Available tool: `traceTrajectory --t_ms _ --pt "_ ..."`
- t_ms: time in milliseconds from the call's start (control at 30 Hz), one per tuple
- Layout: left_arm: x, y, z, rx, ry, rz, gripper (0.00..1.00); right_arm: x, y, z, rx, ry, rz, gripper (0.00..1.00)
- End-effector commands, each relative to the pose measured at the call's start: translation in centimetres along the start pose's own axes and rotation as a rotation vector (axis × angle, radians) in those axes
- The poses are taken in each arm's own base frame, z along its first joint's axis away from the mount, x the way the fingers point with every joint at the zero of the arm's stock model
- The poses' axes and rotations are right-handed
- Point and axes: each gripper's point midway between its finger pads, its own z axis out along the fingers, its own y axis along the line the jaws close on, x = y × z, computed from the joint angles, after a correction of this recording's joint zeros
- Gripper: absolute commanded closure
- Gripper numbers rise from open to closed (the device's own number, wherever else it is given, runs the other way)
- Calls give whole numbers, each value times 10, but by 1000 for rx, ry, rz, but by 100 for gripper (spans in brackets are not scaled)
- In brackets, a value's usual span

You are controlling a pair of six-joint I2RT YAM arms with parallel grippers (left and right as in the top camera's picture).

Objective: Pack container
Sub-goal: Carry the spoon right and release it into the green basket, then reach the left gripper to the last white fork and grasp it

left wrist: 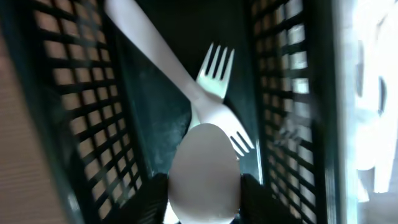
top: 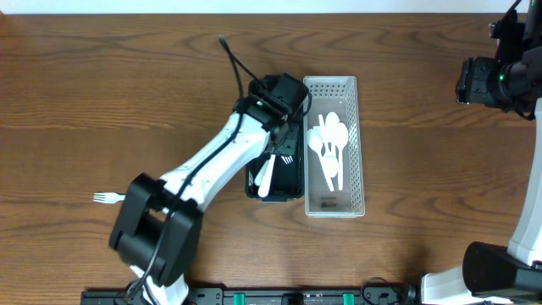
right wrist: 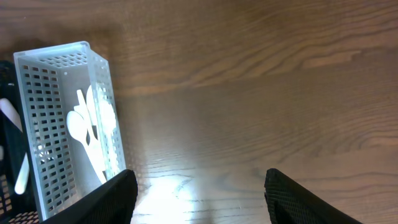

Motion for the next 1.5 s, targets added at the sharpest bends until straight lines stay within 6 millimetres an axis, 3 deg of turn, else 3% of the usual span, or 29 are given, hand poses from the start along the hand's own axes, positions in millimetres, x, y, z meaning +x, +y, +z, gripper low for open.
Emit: traceTrajectory --t_ms 0,200,300,400,500,600,667,767,867,933,1033,1167,1367,1467 --pt "-2 -1 -1 9 -6 24 54 0 -4 1 11 1 17 31" --pt "-23 -8 -32 40 -100 113 50 0 -4 1 11 1 17 31" --pt "-39 0 -68 2 -179 109 49 0 -4 1 11 1 17 31" --pt "-53 18 -118 -78 -285 111 49 -1 -4 1 11 0 16 31" --pt "-59 51 -168 -152 -396 31 49 -1 -4 1 11 -2 8 31" --pt "-52 106 -209 -209 -476 -195 45 -1 -4 1 11 -2 5 31" --pt "-39 150 -226 -237 -490 -394 45 -1 -4 1 11 -1 5 30" --pt "2 222 -238 -309 -454 -790 45 0 -4 1 11 2 5 30" --pt "57 280 -235 -401 -386 -1268 39 0 -4 1 11 1 6 30" --pt "87 302 -228 -452 -342 -1513 24 0 -4 1 11 2 6 30" --pt "117 319 -206 -478 -268 -1740 17 0 -4 1 11 1 6 30" --pt "140 330 -169 -500 -180 -1878 13 0 -4 1 11 2 6 30" --pt "159 334 -99 -479 -46 -1936 13 3 -4 1 11 13 6 30" --pt "168 334 -76 -494 24 -1944 13 4 -4 1 11 19 6 30"
